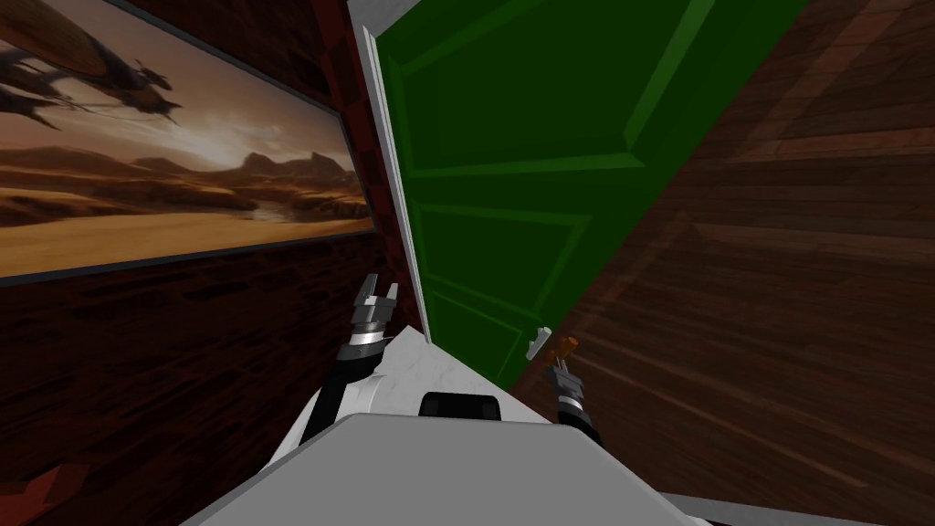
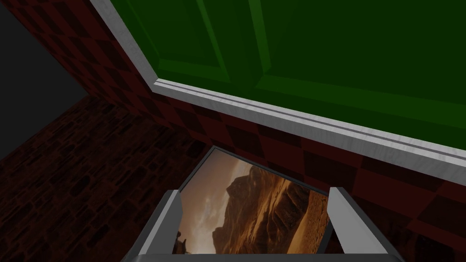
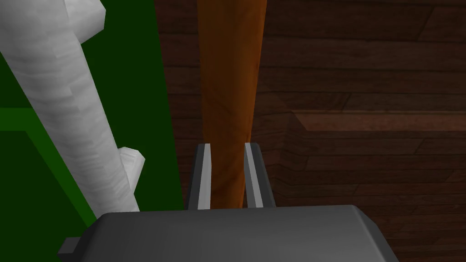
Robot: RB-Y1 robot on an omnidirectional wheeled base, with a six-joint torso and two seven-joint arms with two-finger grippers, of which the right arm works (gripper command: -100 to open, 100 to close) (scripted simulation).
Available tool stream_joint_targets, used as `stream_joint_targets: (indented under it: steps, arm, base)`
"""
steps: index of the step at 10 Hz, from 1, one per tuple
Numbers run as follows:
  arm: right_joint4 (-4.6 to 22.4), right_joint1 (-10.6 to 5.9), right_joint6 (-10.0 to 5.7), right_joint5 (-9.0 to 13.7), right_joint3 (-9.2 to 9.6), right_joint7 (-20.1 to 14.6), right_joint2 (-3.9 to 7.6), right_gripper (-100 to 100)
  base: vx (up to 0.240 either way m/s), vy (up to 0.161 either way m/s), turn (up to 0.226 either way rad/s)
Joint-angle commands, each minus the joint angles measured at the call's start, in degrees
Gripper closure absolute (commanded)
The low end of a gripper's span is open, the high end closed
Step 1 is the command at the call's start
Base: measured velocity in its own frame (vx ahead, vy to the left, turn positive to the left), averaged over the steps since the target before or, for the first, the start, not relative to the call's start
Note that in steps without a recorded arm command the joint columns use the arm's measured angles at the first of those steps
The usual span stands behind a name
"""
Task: Pull the door open
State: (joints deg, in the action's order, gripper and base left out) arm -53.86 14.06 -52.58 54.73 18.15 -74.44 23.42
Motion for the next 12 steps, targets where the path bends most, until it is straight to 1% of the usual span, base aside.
stream_joint_targets:
  steps: [1,2,3,4,7,8,12]
  arm:
    - [0.09,-0.2,-0.14,0.21,-0.58,0.0,0.51,100]
    - [0.09,-0.2,-0.14,0.21,-0.58,0.0,0.51,100]
    - [0.64,1.18,-0.07,0.18,-0.33,-0.01,0.34,100]
    - [0.41,2.01,-0.03,0.36,-0.47,0.18,0.49,-100]
    - [1.51,4.02,-0.16,0.83,-1.03,0.17,1.13,-100]
    - [2.01,4.98,-0.24,1.05,-1.28,0.15,1.43,-100]
    - [3.38,7.83,-0.54,1.67,-1.92,0.05,2.32,-100]
  base:
    - [0.0,0.0,0.0]
    - [-0.002,-0.005,0.009]
    - [-0.089,0.006,-0.08]
    - [-0.17,-0.006,-0.148]
    - [-0.204,-0.014,-0.097]
    - [-0.209,0.011,-0.128]
    - [-0.211,0.031,-0.085]
